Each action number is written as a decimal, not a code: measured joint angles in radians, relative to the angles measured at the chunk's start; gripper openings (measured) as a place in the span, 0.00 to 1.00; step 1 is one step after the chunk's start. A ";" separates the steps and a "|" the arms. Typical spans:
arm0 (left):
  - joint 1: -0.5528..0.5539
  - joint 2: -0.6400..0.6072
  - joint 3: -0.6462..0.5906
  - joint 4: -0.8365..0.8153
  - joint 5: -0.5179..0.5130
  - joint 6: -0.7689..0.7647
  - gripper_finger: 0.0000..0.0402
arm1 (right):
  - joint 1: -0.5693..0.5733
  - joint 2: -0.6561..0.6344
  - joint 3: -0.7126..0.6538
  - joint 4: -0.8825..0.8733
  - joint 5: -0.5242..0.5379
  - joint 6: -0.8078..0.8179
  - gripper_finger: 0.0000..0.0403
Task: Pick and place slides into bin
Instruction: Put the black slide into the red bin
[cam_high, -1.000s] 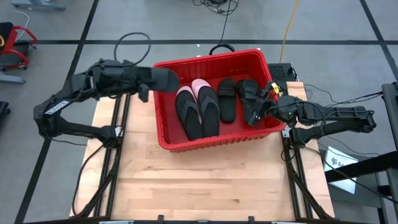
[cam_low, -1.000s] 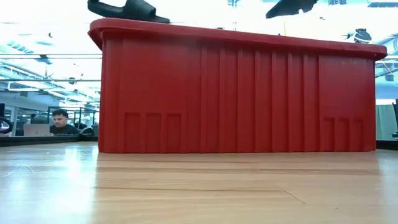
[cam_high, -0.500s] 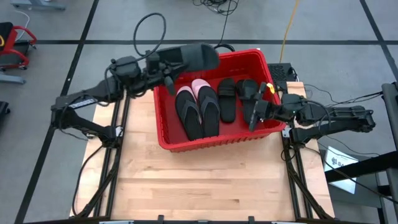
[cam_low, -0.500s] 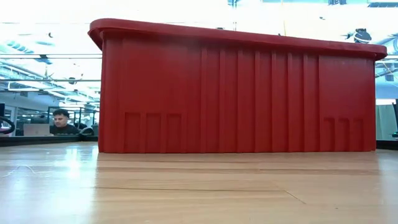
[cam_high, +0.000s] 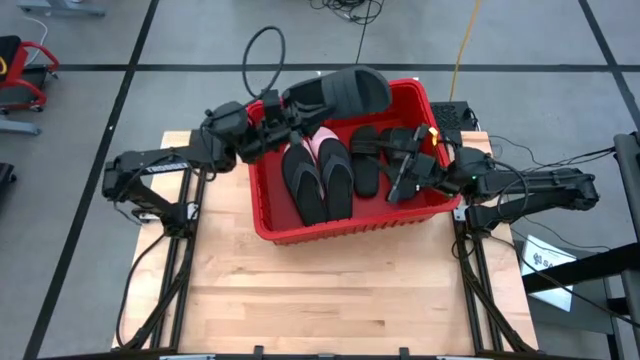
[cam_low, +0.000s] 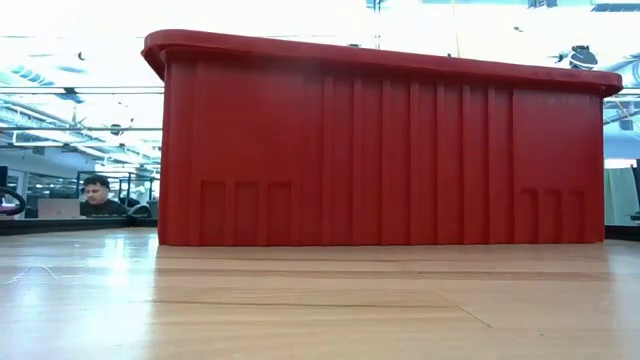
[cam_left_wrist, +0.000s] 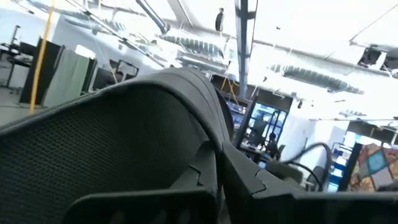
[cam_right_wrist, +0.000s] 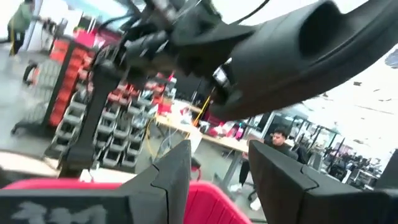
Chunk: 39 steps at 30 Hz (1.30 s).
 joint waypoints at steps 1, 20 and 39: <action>-0.004 0.004 0.000 0.001 0.000 0.001 0.00 | 0.000 0.000 0.000 0.022 0.008 0.000 0.37; -0.041 0.073 0.000 0.026 -0.009 0.008 0.00 | -0.012 0.030 0.000 0.191 0.049 0.006 0.37; -0.053 0.058 0.000 0.034 -0.018 0.107 0.00 | -0.060 0.035 0.000 0.185 0.050 0.058 0.37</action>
